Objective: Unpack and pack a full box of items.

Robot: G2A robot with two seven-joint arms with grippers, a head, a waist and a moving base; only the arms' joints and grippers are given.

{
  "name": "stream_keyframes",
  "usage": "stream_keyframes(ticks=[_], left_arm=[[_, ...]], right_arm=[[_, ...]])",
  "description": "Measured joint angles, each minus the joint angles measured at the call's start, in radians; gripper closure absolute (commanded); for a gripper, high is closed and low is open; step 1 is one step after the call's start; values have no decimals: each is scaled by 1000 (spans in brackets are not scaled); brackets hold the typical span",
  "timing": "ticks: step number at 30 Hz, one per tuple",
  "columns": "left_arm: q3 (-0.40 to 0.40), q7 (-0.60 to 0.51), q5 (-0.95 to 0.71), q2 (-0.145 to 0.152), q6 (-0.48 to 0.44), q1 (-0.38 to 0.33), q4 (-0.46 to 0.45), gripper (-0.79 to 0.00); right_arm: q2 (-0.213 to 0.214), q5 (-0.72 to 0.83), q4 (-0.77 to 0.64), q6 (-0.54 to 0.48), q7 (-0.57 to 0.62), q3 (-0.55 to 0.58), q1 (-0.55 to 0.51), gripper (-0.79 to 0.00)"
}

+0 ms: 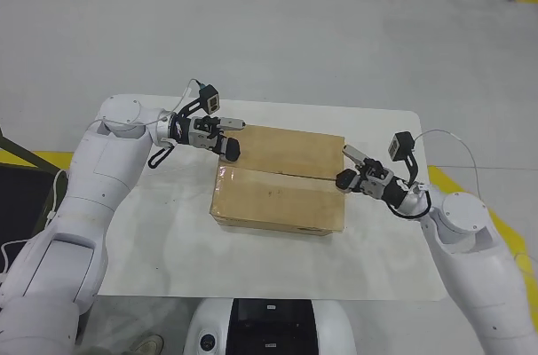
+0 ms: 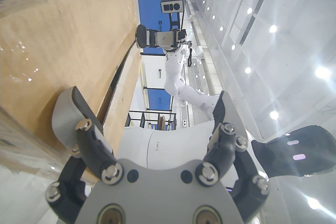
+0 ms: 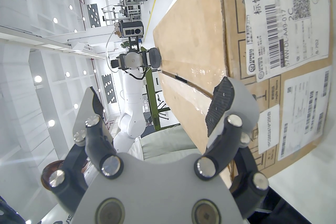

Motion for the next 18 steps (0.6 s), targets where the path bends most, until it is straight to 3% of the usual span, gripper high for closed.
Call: stream_keyframes(ticks=[18], left_arm=[[0, 0, 0, 0, 0, 0, 0, -785]], right_arm=[[-1, -20, 0, -2, -8, -10, -7, -785]])
